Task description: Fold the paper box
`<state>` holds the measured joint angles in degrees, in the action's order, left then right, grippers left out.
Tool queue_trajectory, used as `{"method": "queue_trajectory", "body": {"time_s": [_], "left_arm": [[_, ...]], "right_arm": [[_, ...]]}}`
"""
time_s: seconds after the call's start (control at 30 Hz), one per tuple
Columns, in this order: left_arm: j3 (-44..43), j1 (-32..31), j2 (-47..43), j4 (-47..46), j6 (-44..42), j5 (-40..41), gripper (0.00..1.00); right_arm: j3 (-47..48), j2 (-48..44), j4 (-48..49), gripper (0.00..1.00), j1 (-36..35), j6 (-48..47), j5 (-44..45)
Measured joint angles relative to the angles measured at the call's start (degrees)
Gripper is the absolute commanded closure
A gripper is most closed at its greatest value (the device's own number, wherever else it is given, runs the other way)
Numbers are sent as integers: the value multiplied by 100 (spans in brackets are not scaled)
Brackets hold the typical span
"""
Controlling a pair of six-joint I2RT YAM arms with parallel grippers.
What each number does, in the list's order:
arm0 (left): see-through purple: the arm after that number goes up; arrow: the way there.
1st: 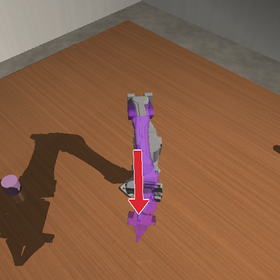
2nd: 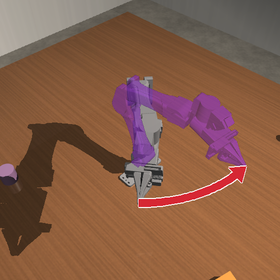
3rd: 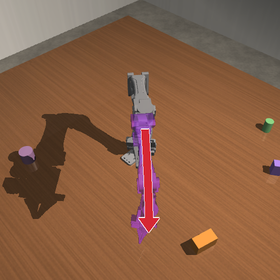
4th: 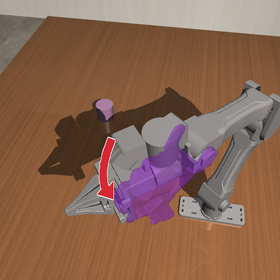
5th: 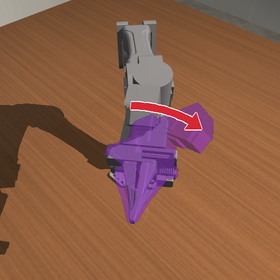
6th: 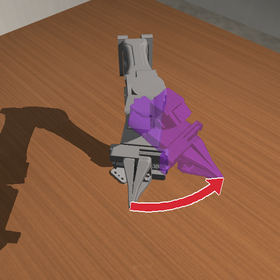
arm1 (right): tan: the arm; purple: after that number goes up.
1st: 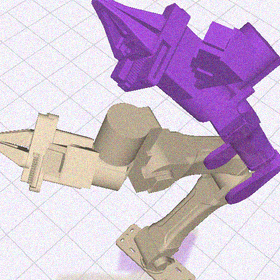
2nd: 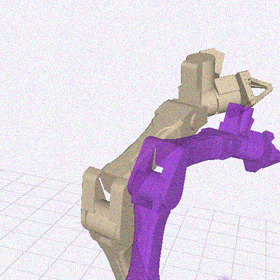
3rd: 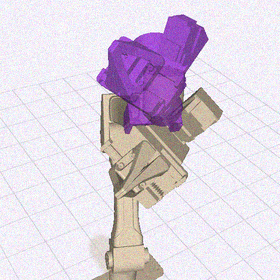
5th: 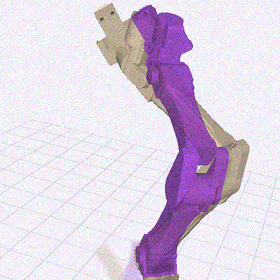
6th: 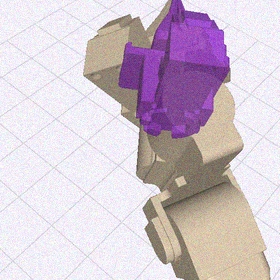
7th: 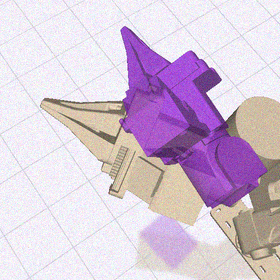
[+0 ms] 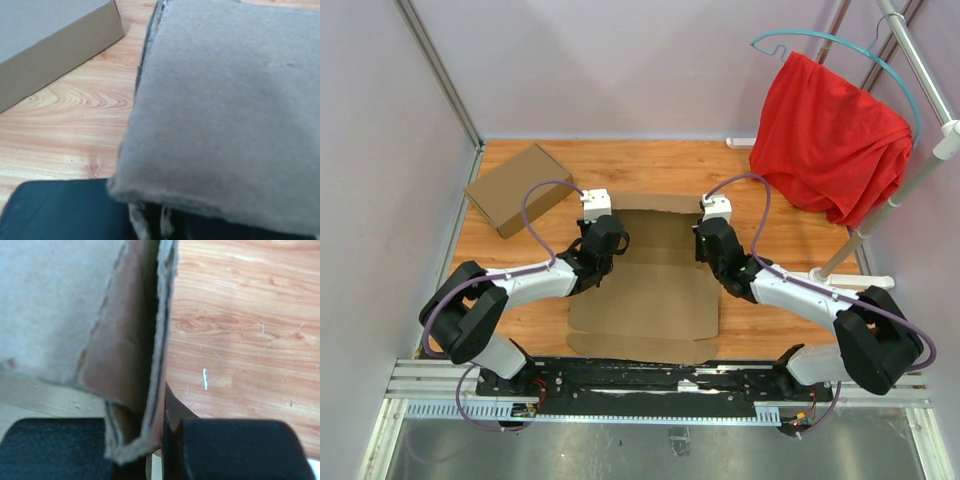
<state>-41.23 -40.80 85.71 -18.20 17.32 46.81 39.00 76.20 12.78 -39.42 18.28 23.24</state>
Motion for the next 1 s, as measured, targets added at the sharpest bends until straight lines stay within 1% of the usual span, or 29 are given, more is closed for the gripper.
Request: {"method": "queue_trajectory", "body": {"time_s": [0.13,0.17,0.3,0.43,0.53,0.77,0.87,1.0], "left_arm": [[-26,-107,39,35,81,262,99],[-24,-116,37,31,81,275,96],[-11,-127,15,22,68,282,75],[81,-103,-57,-9,57,181,62],[243,-81,-205,-11,72,31,59],[387,-63,-769,81,140,-151,55],[514,-63,-1088,90,210,-236,54],[839,-63,-1641,120,269,-442,54]], "right_arm": [[7,57,-66,99,-44,219,144],[7,57,-66,99,-52,256,153],[7,63,-61,99,-57,299,201],[28,133,-72,99,-57,348,284],[101,254,-87,99,-57,391,382],[166,538,83,99,-13,426,549],[164,758,442,99,61,396,551],[153,1121,1414,99,136,212,542]]}}
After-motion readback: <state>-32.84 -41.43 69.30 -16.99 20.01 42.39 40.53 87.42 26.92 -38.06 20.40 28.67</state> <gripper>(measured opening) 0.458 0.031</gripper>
